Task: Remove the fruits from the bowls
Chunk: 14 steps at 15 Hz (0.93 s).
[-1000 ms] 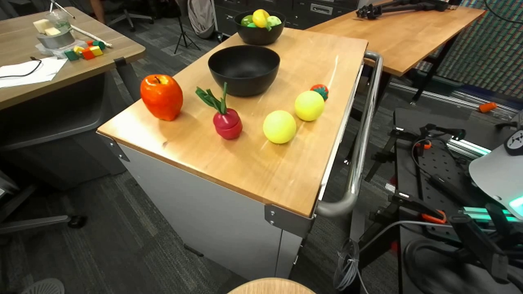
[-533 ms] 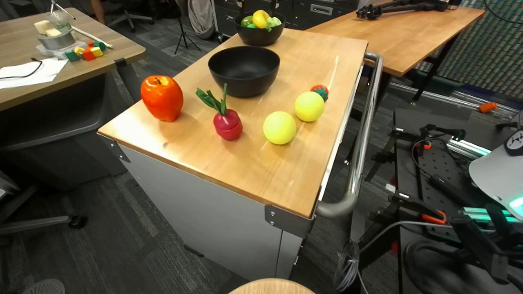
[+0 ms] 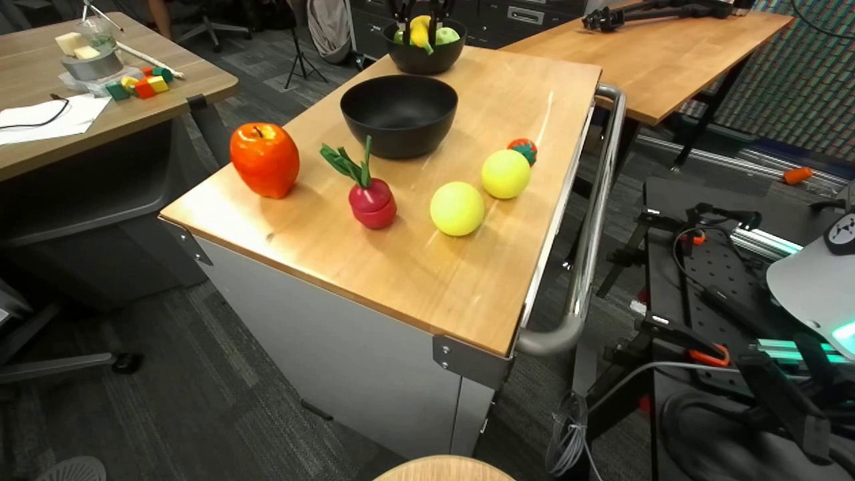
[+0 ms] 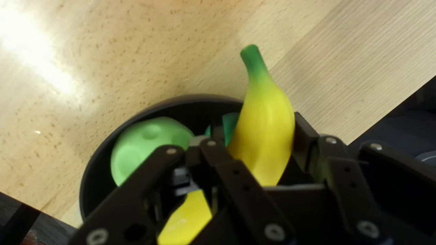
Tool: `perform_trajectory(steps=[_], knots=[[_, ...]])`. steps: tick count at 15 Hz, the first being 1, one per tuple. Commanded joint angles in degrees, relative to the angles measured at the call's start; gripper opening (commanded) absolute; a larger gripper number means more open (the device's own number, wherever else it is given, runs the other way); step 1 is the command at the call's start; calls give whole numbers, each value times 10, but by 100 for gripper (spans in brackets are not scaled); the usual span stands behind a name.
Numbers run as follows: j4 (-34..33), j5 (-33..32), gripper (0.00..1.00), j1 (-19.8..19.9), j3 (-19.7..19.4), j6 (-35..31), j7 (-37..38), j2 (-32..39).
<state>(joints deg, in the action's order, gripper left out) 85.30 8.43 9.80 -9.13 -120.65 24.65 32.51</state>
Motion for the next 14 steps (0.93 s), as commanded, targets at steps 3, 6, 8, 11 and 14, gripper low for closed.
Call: perform_trajectory(steps=[3, 6, 8, 11, 14], knots=[[-36, 10, 18, 9, 2, 74, -14, 8], [-20, -31, 18, -7, -15, 98, -6, -18], [-5, -82, 18, -25, -29, 103, 7, -43], [16, -190, 18, -61, -52, 98, 40, -84], [33, -222, 18, -69, -46, 150, 49, -117]])
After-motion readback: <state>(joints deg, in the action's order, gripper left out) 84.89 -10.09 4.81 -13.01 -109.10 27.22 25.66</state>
